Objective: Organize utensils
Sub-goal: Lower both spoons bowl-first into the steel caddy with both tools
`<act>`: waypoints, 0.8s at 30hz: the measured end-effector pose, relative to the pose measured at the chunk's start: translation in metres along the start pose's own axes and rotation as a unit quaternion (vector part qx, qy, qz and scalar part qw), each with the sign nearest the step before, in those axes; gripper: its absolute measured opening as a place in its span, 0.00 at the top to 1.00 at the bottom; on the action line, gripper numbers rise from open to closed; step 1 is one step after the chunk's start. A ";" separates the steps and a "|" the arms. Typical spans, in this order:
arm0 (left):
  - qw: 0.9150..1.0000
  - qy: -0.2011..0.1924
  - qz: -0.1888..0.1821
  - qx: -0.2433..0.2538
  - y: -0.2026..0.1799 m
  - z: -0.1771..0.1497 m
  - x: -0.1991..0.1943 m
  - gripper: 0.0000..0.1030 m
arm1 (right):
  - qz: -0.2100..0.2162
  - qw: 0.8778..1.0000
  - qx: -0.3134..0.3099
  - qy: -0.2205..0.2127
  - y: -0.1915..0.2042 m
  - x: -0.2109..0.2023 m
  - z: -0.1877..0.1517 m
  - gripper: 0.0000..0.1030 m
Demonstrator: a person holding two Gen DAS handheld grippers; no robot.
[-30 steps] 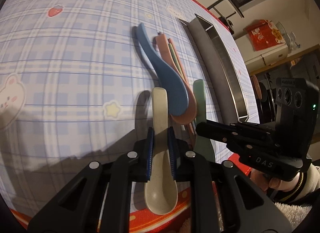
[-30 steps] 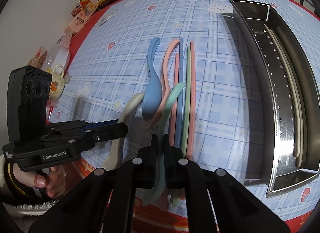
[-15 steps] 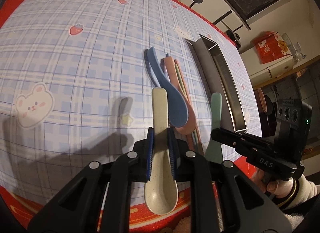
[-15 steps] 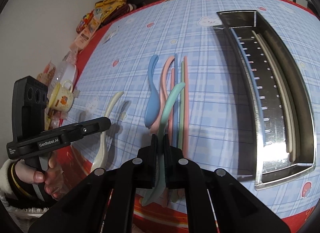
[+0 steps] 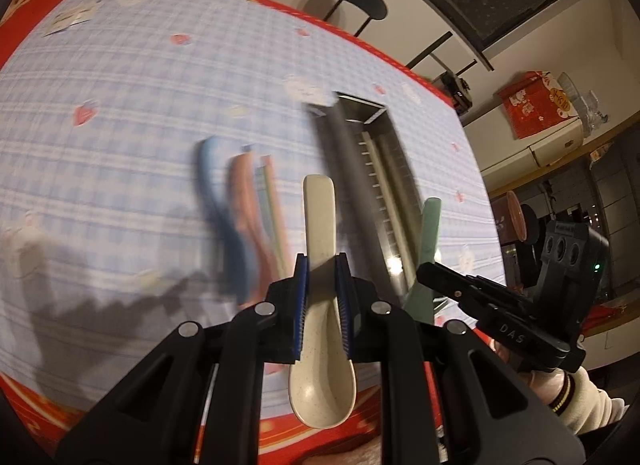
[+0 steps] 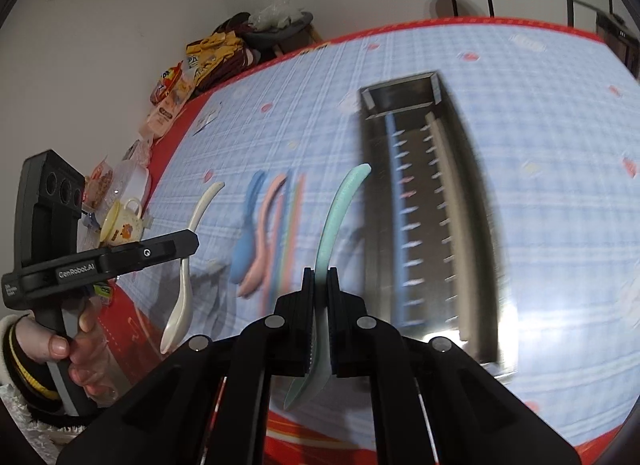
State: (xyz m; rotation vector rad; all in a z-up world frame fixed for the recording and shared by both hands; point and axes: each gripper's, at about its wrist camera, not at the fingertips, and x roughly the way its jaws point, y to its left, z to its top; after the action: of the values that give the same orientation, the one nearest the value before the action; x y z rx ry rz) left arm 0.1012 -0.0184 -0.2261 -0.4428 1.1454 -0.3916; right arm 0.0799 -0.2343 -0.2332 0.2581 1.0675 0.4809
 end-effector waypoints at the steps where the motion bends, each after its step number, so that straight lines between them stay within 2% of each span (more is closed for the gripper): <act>1: 1.000 0.000 -0.004 -0.002 -0.008 0.001 0.005 0.83 | -0.003 1.000 -0.004 0.000 -0.006 -0.003 0.003 0.94; 7: 0.999 -0.008 -0.025 -0.030 -0.048 0.008 0.039 0.83 | -0.015 0.999 -0.042 0.001 -0.045 -0.015 0.020 0.94; 10: 0.998 -0.014 -0.029 -0.062 -0.059 0.010 0.058 0.83 | -0.020 0.998 -0.063 0.009 -0.057 -0.011 0.028 0.94; 13: 0.996 -0.021 -0.029 -0.083 -0.066 0.012 0.073 0.83 | -0.024 0.996 -0.085 0.019 -0.062 -0.004 0.033 0.94; 19: 0.992 -0.022 -0.027 -0.120 -0.069 0.009 0.096 0.83 | -0.012 0.995 -0.089 0.036 -0.066 0.008 0.036 0.94; 24: 0.992 -0.014 -0.017 -0.125 -0.072 0.008 0.106 0.83 | -0.007 0.994 -0.100 0.050 -0.063 0.016 0.034 0.94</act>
State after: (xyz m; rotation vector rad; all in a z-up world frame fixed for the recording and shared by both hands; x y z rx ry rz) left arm 0.1418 -0.1328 -0.2685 -0.6845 1.1661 -0.2705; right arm 0.1315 -0.2803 -0.2567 0.0501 1.1085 0.5879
